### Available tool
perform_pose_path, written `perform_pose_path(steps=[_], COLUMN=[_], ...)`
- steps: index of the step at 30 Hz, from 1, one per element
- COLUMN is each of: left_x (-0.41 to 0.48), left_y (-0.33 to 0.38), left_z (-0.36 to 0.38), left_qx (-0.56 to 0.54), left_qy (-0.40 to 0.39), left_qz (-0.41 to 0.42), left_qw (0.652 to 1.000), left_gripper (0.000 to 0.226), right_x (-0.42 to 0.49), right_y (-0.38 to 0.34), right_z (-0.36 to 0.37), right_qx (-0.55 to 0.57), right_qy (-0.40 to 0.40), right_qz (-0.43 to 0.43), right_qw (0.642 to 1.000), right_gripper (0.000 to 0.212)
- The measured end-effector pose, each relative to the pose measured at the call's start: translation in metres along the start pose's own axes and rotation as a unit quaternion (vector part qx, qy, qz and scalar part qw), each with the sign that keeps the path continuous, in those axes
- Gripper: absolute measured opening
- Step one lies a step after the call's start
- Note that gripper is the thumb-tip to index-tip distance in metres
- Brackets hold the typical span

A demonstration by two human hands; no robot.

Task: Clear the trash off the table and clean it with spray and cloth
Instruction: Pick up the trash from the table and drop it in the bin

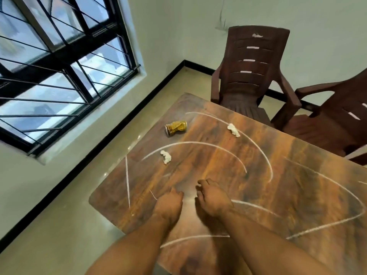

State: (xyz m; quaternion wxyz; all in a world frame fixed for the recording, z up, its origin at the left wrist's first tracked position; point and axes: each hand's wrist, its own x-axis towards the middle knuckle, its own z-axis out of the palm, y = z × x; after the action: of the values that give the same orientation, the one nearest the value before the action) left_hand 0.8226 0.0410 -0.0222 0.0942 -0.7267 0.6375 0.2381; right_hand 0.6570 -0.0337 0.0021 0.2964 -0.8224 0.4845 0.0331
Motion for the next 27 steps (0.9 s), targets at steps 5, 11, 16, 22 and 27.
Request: perform_pose_path(steps=[5,11,16,22,27], left_x=[0.023,0.035,0.027,0.015,0.020], left_y=[-0.028,-0.061,-0.088,-0.091,-0.051], left_z=[-0.006,-0.031,-0.030,-0.027,-0.026], left_qx=[-0.079,-0.166,-0.166,-0.166,-0.138], left_qy=[0.074,0.204,0.228,0.229,0.207], left_qz=[0.032,-0.031,-0.065,-0.059,-0.009], left_qw=[0.994,0.964,0.957,0.957,0.968], left_gripper=[0.020,0.022,0.018,0.019,0.018], right_x=[0.048,0.120,0.150,0.127,0.071], right_y=[-0.028,-0.078,-0.102,-0.098,-0.041], right_z=[-0.004,-0.002,0.010,0.017,0.007], right_qx=[-0.007,-0.054,-0.122,-0.138,-0.088], right_qy=[-0.004,-0.024,-0.096,-0.055,0.007], right_qz=[-0.018,-0.031,-0.023,-0.044,-0.012], right_qw=[1.000,0.998,0.988,0.988,0.996], right_gripper=[0.042,0.047,0.046,0.057,0.065])
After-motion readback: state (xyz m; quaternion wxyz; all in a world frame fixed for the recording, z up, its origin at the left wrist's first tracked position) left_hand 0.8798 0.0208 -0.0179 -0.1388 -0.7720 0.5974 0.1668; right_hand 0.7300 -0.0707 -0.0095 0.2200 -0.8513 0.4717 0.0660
